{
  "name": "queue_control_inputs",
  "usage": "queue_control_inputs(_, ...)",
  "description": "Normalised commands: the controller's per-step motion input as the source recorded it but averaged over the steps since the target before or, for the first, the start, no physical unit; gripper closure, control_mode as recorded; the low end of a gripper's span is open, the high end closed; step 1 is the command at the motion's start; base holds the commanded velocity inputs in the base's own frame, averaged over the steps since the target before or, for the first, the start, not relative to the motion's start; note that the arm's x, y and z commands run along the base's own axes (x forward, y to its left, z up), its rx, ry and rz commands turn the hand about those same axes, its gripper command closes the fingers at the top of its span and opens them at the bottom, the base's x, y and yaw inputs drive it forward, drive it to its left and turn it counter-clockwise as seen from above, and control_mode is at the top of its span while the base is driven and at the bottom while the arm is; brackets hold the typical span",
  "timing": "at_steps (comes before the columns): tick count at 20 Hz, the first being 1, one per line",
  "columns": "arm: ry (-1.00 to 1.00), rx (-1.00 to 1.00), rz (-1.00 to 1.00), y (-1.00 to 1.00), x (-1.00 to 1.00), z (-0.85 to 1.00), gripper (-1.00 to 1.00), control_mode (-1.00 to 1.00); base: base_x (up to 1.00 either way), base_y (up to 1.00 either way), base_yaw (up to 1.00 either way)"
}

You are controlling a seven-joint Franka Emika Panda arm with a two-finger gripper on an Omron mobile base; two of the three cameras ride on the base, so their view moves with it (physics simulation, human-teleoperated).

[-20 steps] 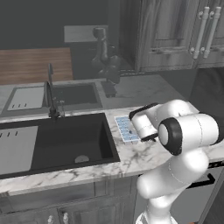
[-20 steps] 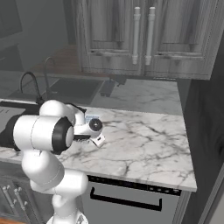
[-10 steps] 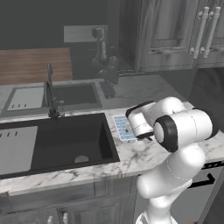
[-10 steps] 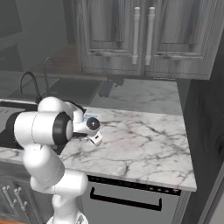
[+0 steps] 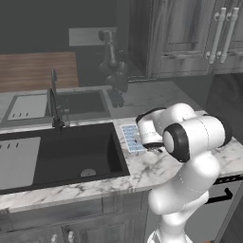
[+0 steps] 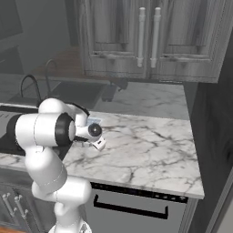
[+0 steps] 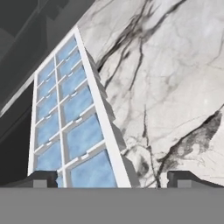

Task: The ice cube tray has been filled with water. Take the tray and place it in the freezer to make ice. Close the freezer door after placing the tray.

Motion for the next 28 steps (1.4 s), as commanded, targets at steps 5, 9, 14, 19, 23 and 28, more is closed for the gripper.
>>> queue_control_inputs(5, -0.02, 0.00, 0.08, 0.12, 0.00, -0.26, -1.00, -1.00, 0.00, 0.00, 0.00)
queue_control_inputs(9, 0.00, 0.00, 0.14, 0.12, 0.02, -0.16, -1.00, -1.00, 0.00, 0.00, 0.00)
queue_control_inputs(14, 0.07, 0.00, 0.20, 0.17, 0.14, -0.18, -1.00, -1.00, 0.00, 0.00, 0.00)
queue_control_inputs(19, 0.13, 0.00, 0.25, 0.25, 0.26, -0.23, -1.00, -1.00, 0.00, 0.00, 0.00)
queue_control_inputs(23, 0.11, 0.00, 0.23, 0.38, 0.22, -0.31, -1.00, -1.00, 0.00, 0.00, 0.00)
queue_control_inputs(28, 0.07, -0.01, 0.19, 0.53, 0.14, -0.34, -1.00, -1.00, 0.00, 0.00, 0.00)
